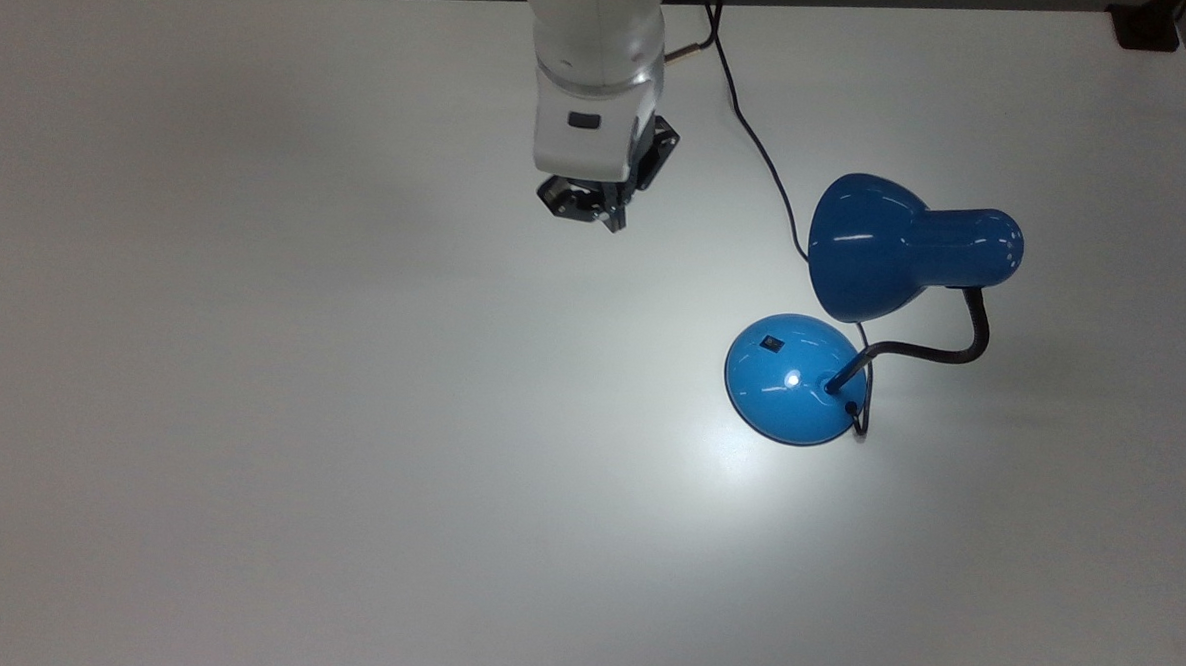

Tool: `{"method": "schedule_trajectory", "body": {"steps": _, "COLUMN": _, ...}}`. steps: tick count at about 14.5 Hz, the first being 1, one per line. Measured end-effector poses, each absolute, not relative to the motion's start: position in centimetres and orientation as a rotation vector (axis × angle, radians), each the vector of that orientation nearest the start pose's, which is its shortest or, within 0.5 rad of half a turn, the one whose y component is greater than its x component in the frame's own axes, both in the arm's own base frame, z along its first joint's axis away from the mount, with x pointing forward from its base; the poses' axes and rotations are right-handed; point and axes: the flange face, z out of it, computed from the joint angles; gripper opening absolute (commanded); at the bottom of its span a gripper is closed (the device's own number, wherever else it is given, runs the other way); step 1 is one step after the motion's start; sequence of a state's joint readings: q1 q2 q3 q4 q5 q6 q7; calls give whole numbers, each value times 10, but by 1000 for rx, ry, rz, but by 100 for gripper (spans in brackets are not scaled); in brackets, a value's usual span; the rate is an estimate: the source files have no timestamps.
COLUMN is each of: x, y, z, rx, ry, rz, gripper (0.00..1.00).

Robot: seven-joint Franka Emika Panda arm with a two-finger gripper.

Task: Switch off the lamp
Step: 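Move the gripper over the blue lamp base and lower it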

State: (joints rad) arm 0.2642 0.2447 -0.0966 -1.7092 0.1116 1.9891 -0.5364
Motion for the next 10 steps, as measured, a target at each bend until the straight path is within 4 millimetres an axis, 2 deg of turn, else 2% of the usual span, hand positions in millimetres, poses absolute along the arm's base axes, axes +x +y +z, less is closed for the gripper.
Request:
{"method": "schedule_trajectory", "body": {"steps": 2, "x": 629, "y": 143, "z": 431, "rx": -2854, "ry": -1097, "rz": -107, "gripper": 0}}
{"method": "schedule_trajectory", "body": {"steps": 6, "x": 636, "y": 200, "z": 399, "rx": -2794, "ry": -1173, "rz": -239, "gripper": 0}}
{"method": "schedule_trajectory", "body": {"steps": 10, "x": 639, "y": 227, "z": 361, "rx": -2775, "ry": -1220, "rz": -268, "gripper": 0}}
